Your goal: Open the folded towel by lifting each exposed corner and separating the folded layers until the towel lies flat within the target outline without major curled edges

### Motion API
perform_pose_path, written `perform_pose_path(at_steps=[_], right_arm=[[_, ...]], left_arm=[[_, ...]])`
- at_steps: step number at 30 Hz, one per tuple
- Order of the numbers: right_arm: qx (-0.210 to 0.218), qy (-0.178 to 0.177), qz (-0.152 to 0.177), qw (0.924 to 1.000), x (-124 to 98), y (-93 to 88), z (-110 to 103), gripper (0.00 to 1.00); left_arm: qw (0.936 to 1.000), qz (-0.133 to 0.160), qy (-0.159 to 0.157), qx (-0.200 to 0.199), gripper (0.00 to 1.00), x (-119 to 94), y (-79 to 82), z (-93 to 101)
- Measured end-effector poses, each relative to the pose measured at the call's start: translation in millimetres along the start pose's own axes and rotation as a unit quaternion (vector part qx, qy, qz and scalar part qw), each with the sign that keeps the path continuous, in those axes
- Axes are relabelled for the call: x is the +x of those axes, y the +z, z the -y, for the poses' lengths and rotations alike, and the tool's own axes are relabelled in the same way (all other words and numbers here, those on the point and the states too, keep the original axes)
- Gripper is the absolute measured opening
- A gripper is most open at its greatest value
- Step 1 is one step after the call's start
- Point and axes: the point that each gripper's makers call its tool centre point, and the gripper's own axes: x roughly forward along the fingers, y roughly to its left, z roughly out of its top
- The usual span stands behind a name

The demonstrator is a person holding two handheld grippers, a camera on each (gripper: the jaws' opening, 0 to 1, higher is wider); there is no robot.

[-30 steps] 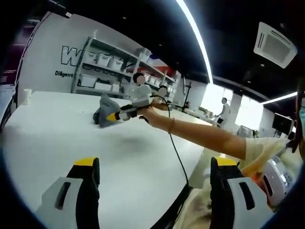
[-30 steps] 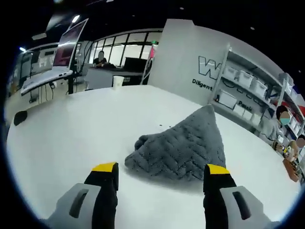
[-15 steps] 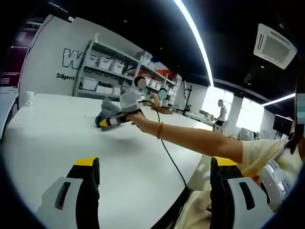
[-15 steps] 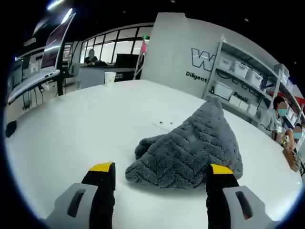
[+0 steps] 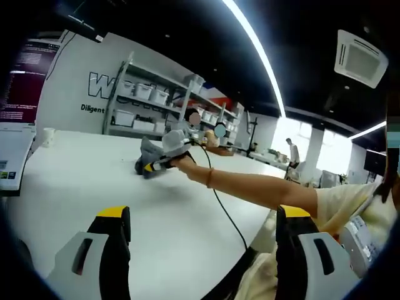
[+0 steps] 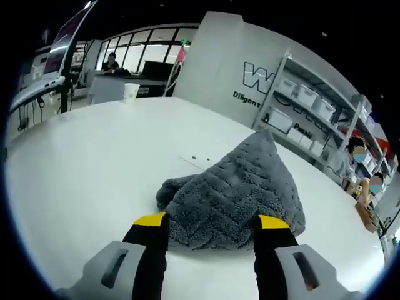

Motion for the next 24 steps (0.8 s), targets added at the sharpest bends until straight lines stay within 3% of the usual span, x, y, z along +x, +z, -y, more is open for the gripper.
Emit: perform_pose_path(at_steps=[5,11,16,24], right_arm=[[-0.002,0.003,0.001,1.0,-0.2,-1.4,3.7,0.44],[-0.014,0.011,0.008,0.9998,-1.5,-2.9,4.0,0.33],[-0.003,0.039,0.026,0.9989,-6.6,-2.8,5.9,0.16],[-0.034,0.05,0.03,0.9977,-10.3,-4.8,3.3,0.06]], left_arm=[[0.9999,0.007,-0.015,0.001,0.94,1.2,3.6,7.8],[0.9999,0.0,-0.014,-0.004,0.94,3.8,-0.3,2.1],[0.9998,0.005,-0.017,-0.008,0.93,2.3,0.7,6.2],[0.9998,0.008,-0.017,-0.011,0.92,2.0,1.4,5.6]])
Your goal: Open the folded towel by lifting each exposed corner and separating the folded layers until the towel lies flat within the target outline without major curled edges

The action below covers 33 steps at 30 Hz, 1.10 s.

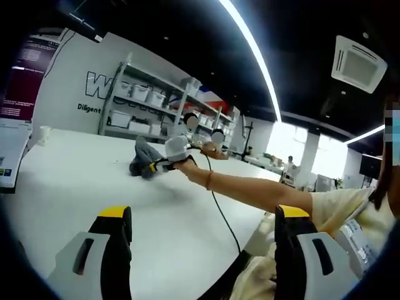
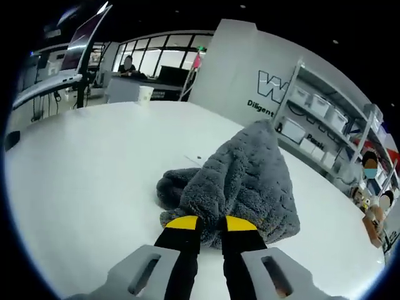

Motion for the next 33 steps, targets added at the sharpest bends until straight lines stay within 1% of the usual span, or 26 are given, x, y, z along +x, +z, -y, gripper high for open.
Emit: perform_pose_path(at_steps=[3,10,13,15,19,22,27,33], right_arm=[[-0.013,0.002,0.0,0.9999,-2.2,-0.5,-2.1,0.05],[-0.015,0.013,0.004,0.9998,-7.7,-4.7,-3.3,0.04],[-0.023,0.021,0.005,0.9995,-13.7,-7.0,-4.9,0.04],[-0.021,0.028,0.007,0.9994,-18.2,-9.0,-4.1,0.03],[-0.034,0.036,0.005,0.9988,-26.9,-11.2,-3.1,0.03],[-0.032,0.045,0.01,0.9984,-32.9,-11.1,-3.1,0.02],[-0.043,0.062,0.014,0.997,-40.4,-17.8,-9.3,0.02],[-0.043,0.081,0.023,0.9955,-52.7,-24.4,-13.7,0.02]], left_arm=[[1.0,-0.002,0.0,-0.002,0.92,0.6,-1.3,-0.2],[1.0,-0.003,-0.004,-0.004,0.92,2.4,-2.4,0.7],[1.0,-0.006,-0.006,-0.003,0.92,4.7,-3.6,1.7],[0.9999,-0.01,-0.006,-0.003,0.92,7.1,-6.3,1.8],[0.9998,-0.019,-0.009,-0.003,0.92,12.2,-11.1,3.8],[0.9996,-0.024,-0.013,-0.001,0.92,15.3,-13.0,5.6],[0.9994,-0.031,-0.015,0.002,0.92,16.9,-15.3,6.6],[0.9994,-0.032,-0.014,0.002,0.92,16.7,-15.9,6.2]])
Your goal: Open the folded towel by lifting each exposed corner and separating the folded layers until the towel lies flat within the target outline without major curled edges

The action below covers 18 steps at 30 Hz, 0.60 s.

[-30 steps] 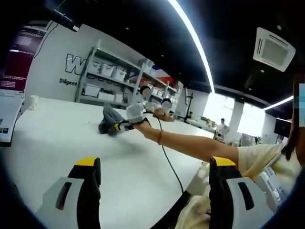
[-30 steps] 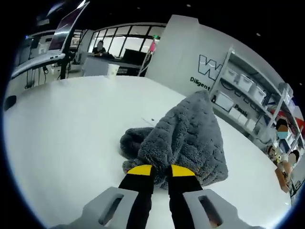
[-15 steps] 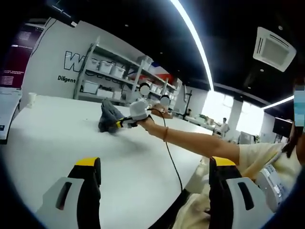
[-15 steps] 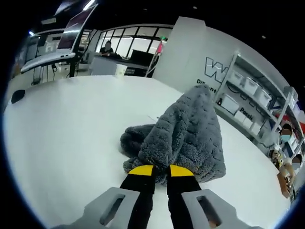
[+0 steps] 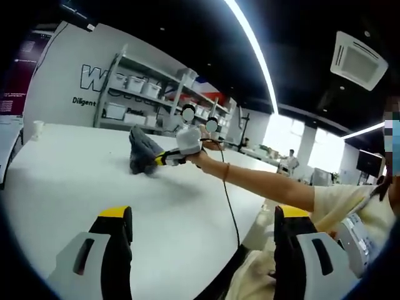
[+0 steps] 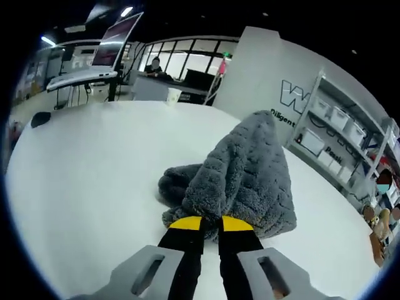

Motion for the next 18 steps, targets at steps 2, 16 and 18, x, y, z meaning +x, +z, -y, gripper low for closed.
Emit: perform_pose_path(at_steps=[2,16,18], right_arm=[[-0.008,0.007,0.002,0.9999,-5.8,-1.9,-3.7,0.02],[-0.011,0.043,0.009,0.999,-29.0,-13.2,-7.4,0.03],[-0.007,0.047,0.008,0.9988,-33.6,-15.7,-9.3,0.03]], left_arm=[[1.0,0.0,0.001,-0.001,0.92,0.1,-0.1,-0.7],[0.9999,-0.012,-0.004,0.004,0.91,7.2,-3.0,2.4],[0.9999,-0.012,-0.003,0.004,0.91,7.6,-3.6,2.4]])
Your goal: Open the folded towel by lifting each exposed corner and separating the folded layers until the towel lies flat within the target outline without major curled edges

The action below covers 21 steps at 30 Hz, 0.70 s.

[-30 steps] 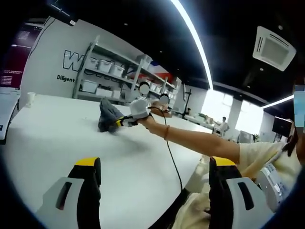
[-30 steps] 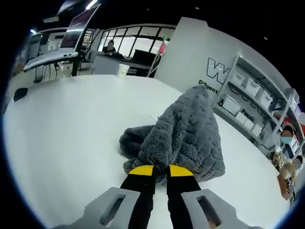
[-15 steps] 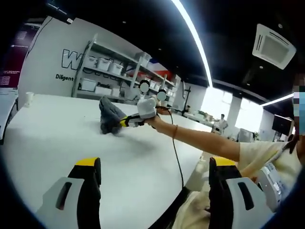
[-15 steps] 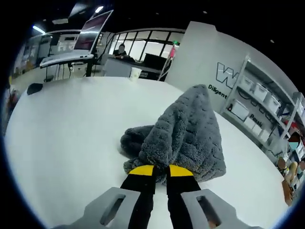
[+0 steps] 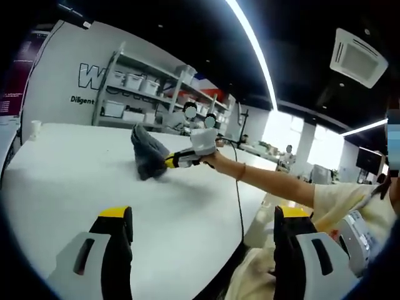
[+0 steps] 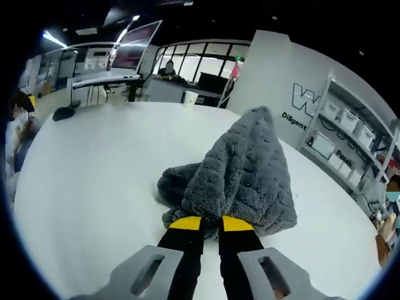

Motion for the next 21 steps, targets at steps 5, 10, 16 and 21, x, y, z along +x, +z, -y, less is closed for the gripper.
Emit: perform_pose_path(at_steps=[5,10,16,21], right_arm=[[-0.007,0.012,0.001,0.9999,-12.4,-3.9,-5.7,0.03],[-0.005,0.022,0.0,0.9997,-18.3,-8.1,-6.2,0.04],[0.012,0.026,-0.004,0.9996,-24.6,-12.9,-2.9,0.04],[0.011,0.028,-0.005,0.9995,-33.6,-15.7,-5.8,0.05]], left_arm=[[1.0,-0.003,0.0,0.001,0.91,1.2,-0.9,0.2],[1.0,-0.007,-0.002,0.003,0.91,3.3,-2.4,1.2],[0.9999,-0.013,-0.001,0.006,0.91,3.3,-4.5,1.6],[0.9999,-0.009,-0.002,0.007,0.92,2.4,-3.5,2.9]])
